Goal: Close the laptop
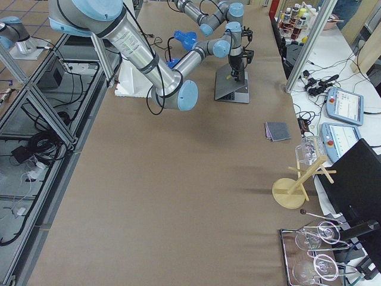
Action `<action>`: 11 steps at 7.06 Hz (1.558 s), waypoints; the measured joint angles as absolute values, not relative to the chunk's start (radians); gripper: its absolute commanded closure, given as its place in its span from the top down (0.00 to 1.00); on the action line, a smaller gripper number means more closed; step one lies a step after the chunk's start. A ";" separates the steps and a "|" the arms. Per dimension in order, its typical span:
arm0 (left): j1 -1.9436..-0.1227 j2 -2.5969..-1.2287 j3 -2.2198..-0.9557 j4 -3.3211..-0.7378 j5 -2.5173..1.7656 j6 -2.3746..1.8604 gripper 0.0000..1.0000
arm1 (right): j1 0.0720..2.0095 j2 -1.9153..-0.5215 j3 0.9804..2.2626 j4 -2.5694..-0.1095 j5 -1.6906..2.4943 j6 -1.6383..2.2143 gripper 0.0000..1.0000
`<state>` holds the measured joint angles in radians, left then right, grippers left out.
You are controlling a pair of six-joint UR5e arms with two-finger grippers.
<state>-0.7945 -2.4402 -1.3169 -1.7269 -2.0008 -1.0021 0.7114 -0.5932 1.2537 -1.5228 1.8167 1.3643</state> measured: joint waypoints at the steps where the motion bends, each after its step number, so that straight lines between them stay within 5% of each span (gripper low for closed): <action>1: -0.794 -2.446 -1.288 -1.749 -1.989 -1.002 0.00 | 0.717 -0.588 1.209 -1.473 1.819 1.360 0.00; 6: -0.783 -2.501 -1.126 -1.849 -1.923 -1.004 0.00 | 0.724 -0.545 1.018 -1.337 1.821 1.342 0.00; 11: -0.739 -2.513 -1.033 -1.927 -1.838 -1.007 0.00 | 0.719 -0.539 0.960 -1.292 1.821 1.329 0.00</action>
